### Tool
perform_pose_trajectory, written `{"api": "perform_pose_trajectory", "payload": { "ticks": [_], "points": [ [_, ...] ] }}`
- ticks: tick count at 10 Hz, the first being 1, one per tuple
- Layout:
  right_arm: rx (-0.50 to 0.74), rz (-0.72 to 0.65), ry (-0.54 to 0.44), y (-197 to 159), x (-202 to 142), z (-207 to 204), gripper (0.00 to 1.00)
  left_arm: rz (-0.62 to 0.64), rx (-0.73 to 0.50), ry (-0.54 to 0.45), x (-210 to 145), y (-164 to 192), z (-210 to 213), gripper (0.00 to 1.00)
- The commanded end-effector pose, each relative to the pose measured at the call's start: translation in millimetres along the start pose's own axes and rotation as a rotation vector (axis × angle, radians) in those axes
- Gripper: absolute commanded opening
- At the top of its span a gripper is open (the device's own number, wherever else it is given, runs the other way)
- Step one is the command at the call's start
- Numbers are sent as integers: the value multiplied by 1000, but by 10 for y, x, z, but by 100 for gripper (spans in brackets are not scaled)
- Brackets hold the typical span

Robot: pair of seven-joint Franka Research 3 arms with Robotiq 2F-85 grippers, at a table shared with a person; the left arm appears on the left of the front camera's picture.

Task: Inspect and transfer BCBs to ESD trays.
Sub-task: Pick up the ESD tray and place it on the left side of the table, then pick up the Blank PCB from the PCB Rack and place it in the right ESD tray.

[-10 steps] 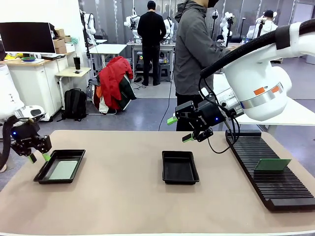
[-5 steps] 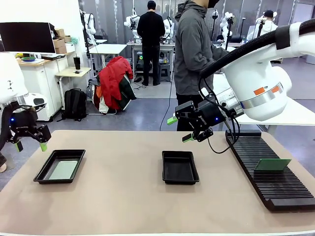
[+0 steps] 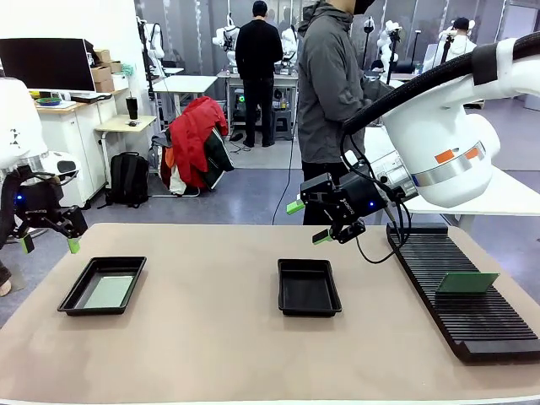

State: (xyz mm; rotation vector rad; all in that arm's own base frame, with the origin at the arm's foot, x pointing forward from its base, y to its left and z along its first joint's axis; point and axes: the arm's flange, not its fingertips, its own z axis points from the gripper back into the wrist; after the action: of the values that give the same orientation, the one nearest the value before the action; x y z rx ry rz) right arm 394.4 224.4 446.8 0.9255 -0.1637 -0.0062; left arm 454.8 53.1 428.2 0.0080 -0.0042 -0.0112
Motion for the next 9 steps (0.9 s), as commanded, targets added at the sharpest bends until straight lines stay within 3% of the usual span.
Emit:
{"api": "perform_pose_trajectory", "payload": {
  "ticks": [1,9],
  "points": [
    [-8,-11,-6,17,1,7,100,1,-1,2,6,4,-19,100],
    [-8,-11,-6,17,1,7,100,1,-1,2,6,4,-19,100]
  ]
}}
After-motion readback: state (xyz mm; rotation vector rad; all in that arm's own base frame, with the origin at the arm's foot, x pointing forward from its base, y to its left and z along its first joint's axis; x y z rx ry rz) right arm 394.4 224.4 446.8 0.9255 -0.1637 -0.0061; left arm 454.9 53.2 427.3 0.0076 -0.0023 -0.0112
